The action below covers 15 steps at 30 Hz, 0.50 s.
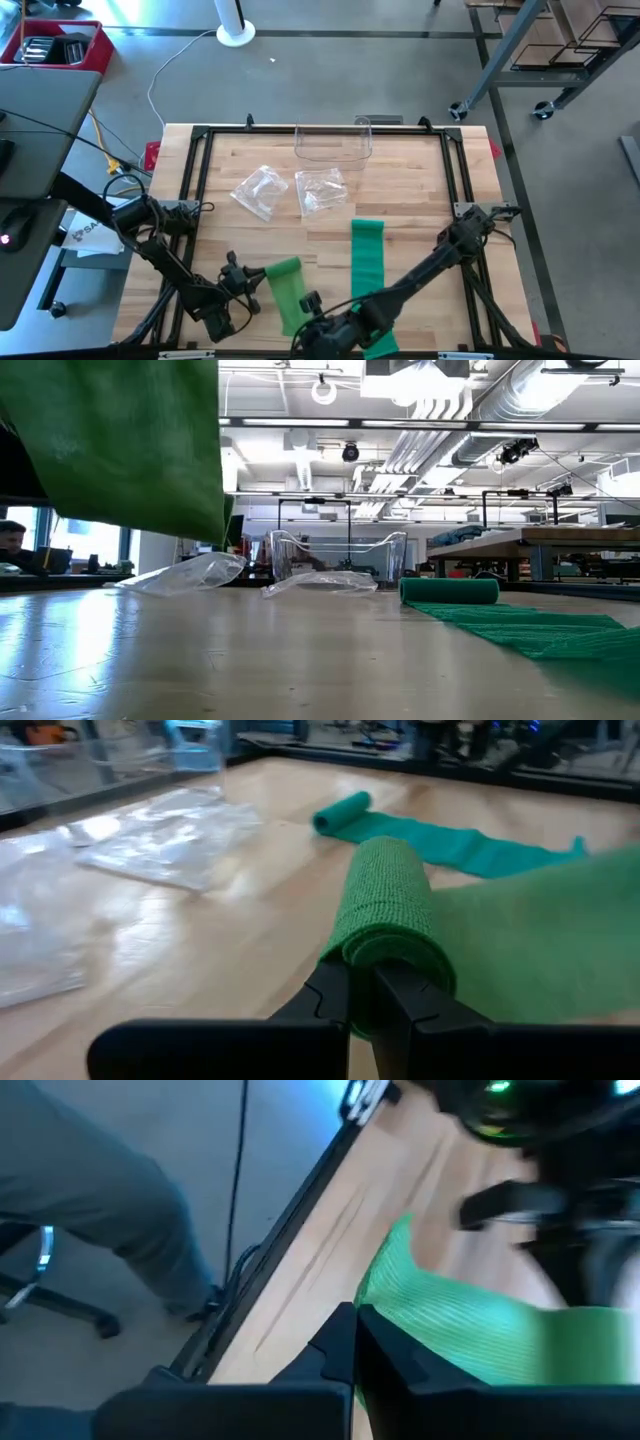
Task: Roll bandage
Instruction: Roll the green bandage
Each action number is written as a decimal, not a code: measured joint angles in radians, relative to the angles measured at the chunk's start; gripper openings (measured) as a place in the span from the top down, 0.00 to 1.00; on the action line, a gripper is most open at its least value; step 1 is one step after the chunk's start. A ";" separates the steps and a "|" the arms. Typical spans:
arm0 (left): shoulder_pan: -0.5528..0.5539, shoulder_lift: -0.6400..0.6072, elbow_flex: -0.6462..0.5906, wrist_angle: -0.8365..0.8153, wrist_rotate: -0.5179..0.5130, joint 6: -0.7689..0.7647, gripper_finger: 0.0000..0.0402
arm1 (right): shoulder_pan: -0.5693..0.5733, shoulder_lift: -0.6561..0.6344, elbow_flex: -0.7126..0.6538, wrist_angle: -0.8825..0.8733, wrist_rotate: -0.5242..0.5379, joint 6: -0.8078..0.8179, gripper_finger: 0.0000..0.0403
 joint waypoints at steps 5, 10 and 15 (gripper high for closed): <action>-0.021 0.000 0.048 0.169 0.058 0.236 0.98 | -0.006 0.000 0.128 -0.157 0.084 -0.012 1.00; -0.047 0.000 0.069 0.379 0.064 0.474 0.98 | -0.035 -0.013 0.211 -0.261 0.146 -0.035 1.00; -0.058 0.000 0.072 0.554 0.065 0.638 0.98 | -0.093 -0.048 0.188 -0.260 0.131 -0.043 1.00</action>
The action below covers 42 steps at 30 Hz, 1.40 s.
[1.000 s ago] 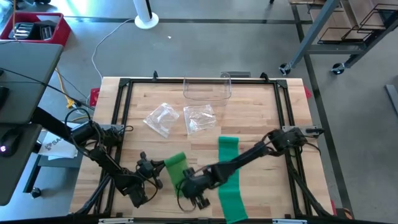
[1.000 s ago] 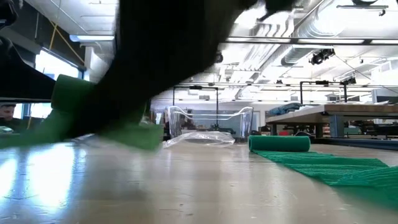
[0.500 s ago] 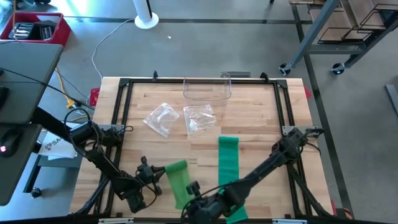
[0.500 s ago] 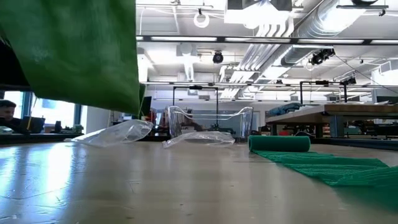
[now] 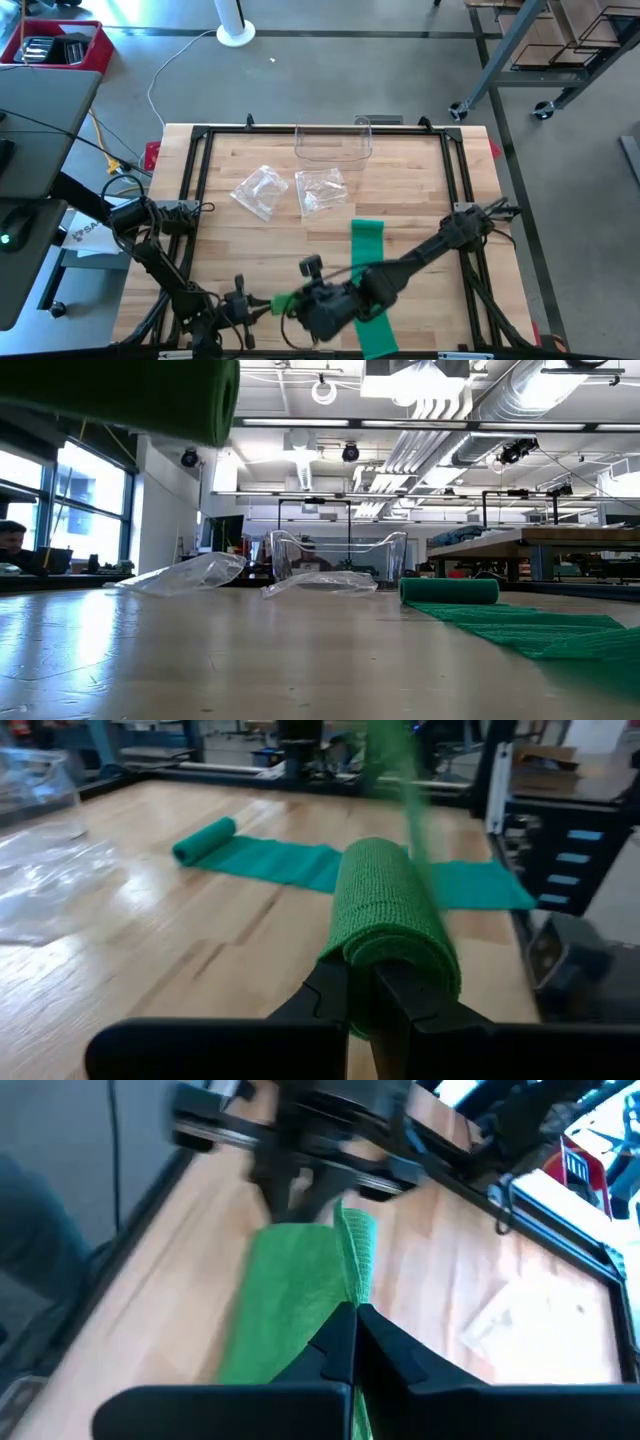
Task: Roll bandage
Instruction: Roll the green bandage
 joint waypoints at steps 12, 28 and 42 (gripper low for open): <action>0.010 0.000 0.000 0.192 0.071 0.190 0.98 | -0.132 0.001 -0.005 -0.009 -0.102 -0.010 1.00; -0.026 0.000 0.000 0.518 0.057 0.550 0.98 | -0.133 0.048 -0.005 -0.049 -0.223 0.040 1.00; -0.056 0.000 0.000 0.596 0.042 0.626 0.98 | -0.120 0.110 -0.006 -0.062 -0.298 0.075 0.98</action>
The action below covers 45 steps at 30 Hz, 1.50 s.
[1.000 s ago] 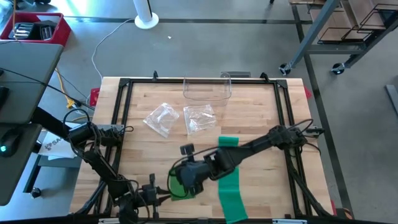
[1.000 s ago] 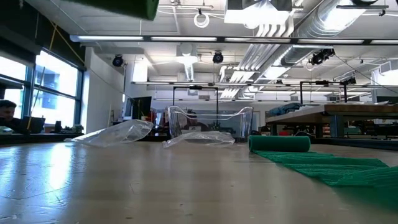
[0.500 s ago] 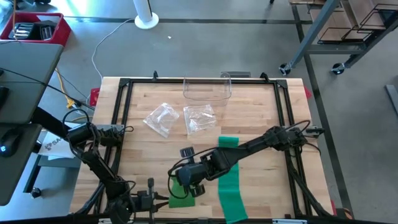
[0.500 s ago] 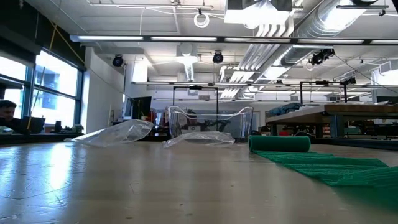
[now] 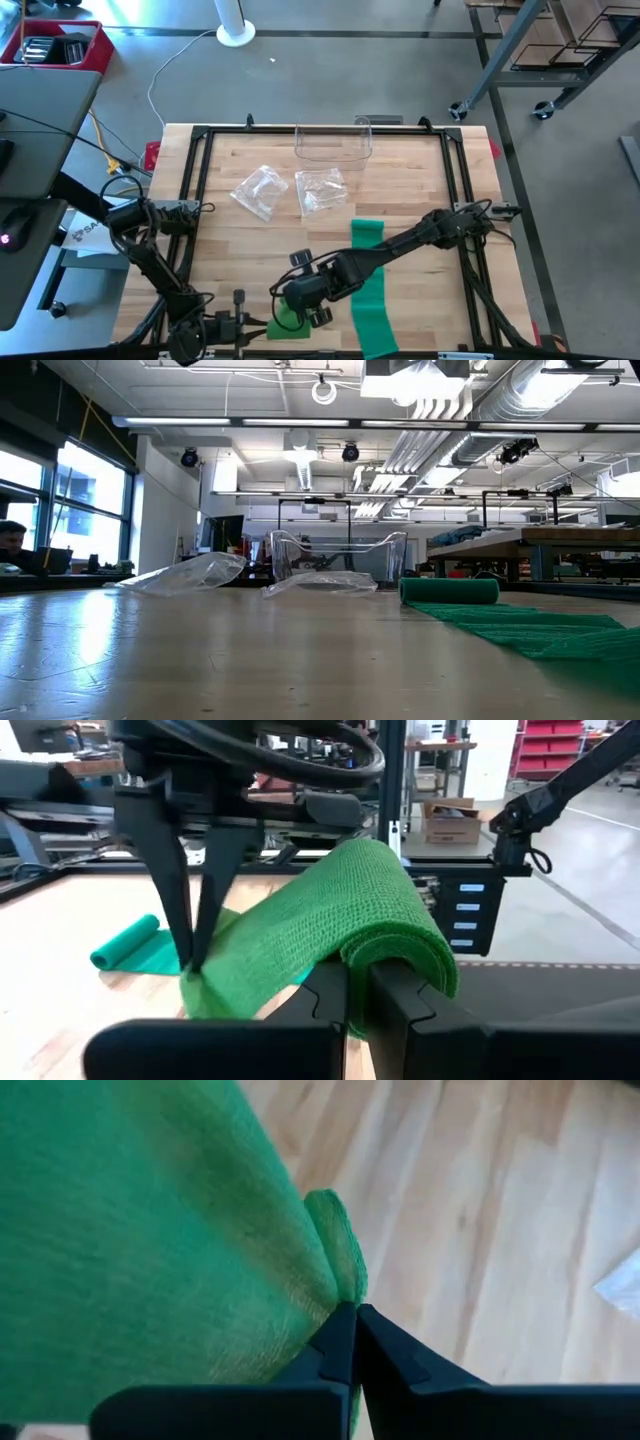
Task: Roll bandage
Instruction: Roll the green bandage
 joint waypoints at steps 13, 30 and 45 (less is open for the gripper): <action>-0.063 0.000 0.061 0.002 -0.110 0.128 0.98 | 0.026 0.004 0.000 -0.057 -0.082 0.064 0.66; -0.076 0.000 0.103 0.002 -0.185 0.191 0.98 | 0.250 -0.020 0.000 -0.295 0.252 0.088 0.66; -0.020 0.000 0.103 0.001 -0.186 0.170 0.98 | 0.292 -0.030 0.000 -0.484 0.468 0.277 0.66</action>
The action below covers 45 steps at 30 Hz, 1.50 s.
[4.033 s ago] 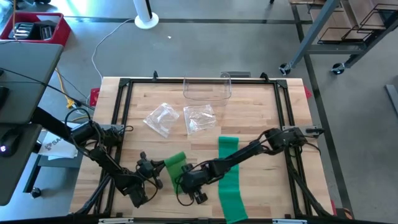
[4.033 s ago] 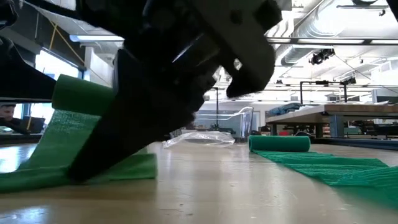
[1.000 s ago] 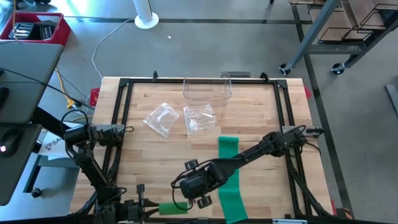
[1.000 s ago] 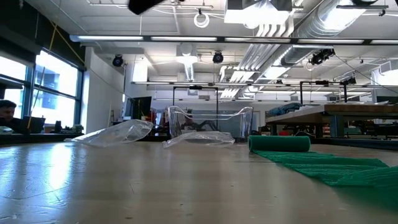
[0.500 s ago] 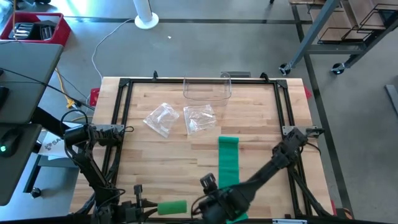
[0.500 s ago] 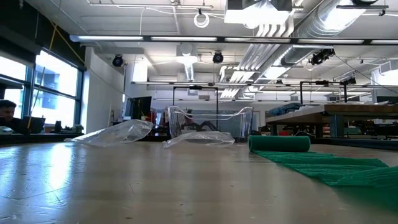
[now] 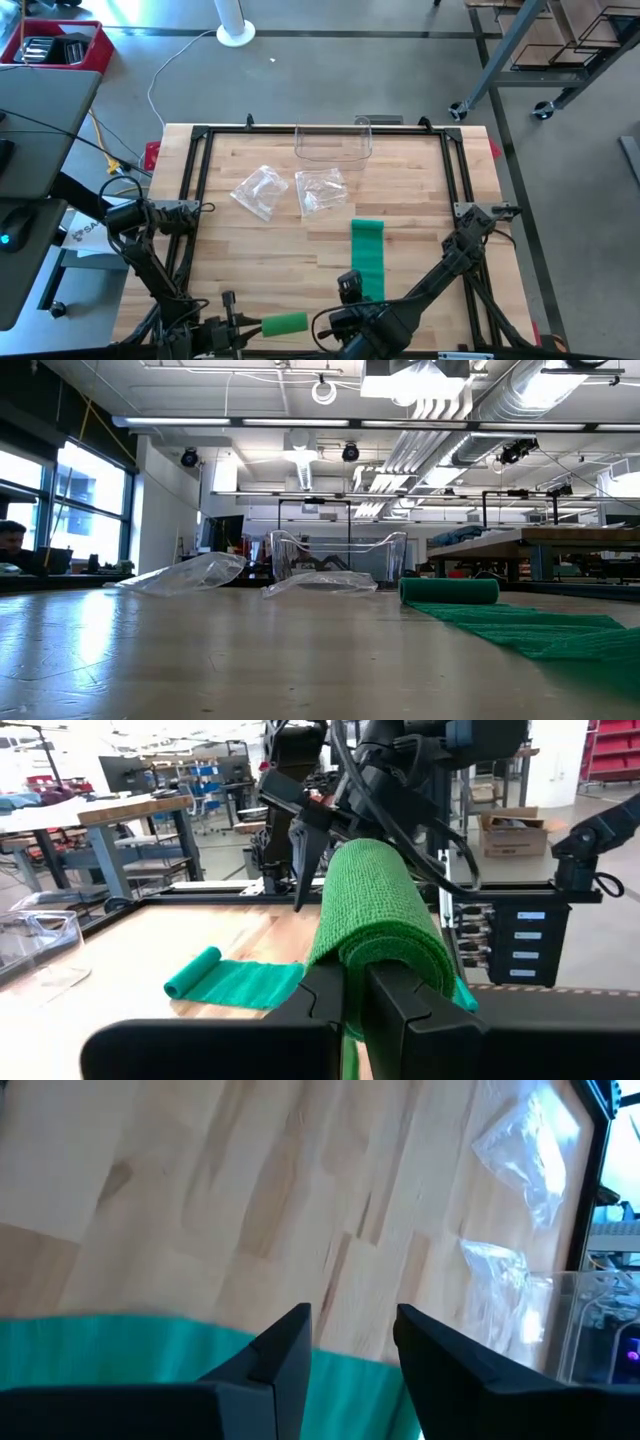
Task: Roll bandage
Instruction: Roll the green bandage
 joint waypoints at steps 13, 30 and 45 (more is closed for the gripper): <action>0.009 0.000 0.000 -0.009 -0.022 -0.051 0.98 | 0.000 0.002 -0.233 0.422 -0.120 -0.066 0.66; 0.047 0.000 -0.002 -0.008 -0.104 -0.172 0.98 | 0.046 -0.261 -0.266 0.548 -0.016 -0.207 0.66; 0.047 0.000 -0.002 -0.013 -0.104 -0.179 0.98 | 0.125 -0.877 -1.316 1.458 0.147 0.017 0.66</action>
